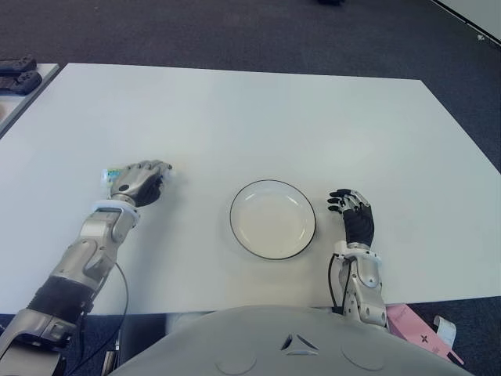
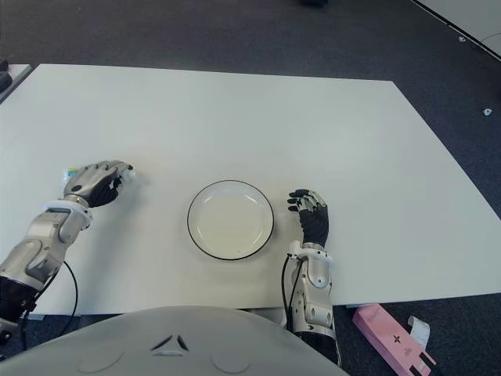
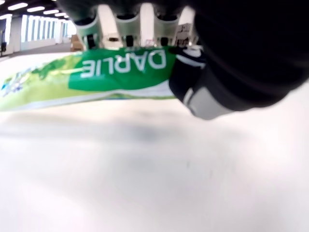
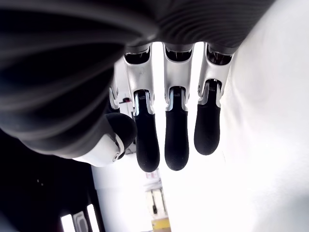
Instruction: Put the toothpaste on the table into the plate.
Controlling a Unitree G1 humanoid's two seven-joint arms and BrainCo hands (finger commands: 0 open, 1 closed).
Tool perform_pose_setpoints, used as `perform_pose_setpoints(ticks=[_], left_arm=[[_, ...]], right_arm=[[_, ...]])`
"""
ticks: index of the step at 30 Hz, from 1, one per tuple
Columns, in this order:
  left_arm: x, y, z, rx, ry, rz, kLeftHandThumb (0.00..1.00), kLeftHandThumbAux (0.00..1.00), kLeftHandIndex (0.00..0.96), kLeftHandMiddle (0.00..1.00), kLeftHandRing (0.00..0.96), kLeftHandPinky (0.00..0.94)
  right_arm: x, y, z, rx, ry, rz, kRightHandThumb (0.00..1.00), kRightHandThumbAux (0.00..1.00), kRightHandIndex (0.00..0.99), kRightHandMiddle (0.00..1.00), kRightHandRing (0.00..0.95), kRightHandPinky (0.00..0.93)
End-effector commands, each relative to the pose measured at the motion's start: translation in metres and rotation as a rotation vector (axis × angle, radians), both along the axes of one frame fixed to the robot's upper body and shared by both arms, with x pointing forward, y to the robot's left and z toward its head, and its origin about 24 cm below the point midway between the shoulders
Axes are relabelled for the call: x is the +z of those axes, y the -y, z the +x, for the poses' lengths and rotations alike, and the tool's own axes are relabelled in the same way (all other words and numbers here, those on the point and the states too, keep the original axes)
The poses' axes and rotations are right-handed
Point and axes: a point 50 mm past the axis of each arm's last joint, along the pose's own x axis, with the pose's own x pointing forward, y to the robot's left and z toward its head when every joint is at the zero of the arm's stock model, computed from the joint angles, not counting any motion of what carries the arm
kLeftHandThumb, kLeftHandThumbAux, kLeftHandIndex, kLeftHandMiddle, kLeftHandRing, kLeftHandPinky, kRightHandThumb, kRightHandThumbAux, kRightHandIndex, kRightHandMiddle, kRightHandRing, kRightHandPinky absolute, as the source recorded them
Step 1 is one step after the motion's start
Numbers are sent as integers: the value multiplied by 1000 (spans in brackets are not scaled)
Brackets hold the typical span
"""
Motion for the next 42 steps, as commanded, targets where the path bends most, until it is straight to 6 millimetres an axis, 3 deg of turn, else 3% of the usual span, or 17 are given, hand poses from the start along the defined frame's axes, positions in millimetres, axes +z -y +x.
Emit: perform_pose_setpoints(ticks=[1, 14, 31, 36, 42], left_arm=[[22, 1, 4, -31, 112, 12, 740, 700, 441, 956, 924, 918], [68, 15, 10, -77, 326, -2, 736, 703, 439, 998, 949, 921], [92, 46, 13, -188, 594, -51, 738, 702, 440, 998, 958, 923], [98, 71, 8, -260, 602, -124, 739, 701, 440, 998, 953, 917], [94, 109, 3, -340, 480, -296, 745, 699, 442, 947, 914, 876]], right_arm=[[-16, -4, -7, -15, -85, 46, 709, 721, 429, 495, 489, 504], [-15, -7, -1, -12, -86, 49, 708, 720, 430, 499, 492, 504], [-16, -9, 6, 2, -75, 56, 708, 720, 430, 500, 491, 503], [-16, -9, 8, 5, -70, 57, 708, 720, 430, 498, 493, 505], [-16, -10, 9, 7, -66, 62, 708, 721, 429, 498, 498, 510]])
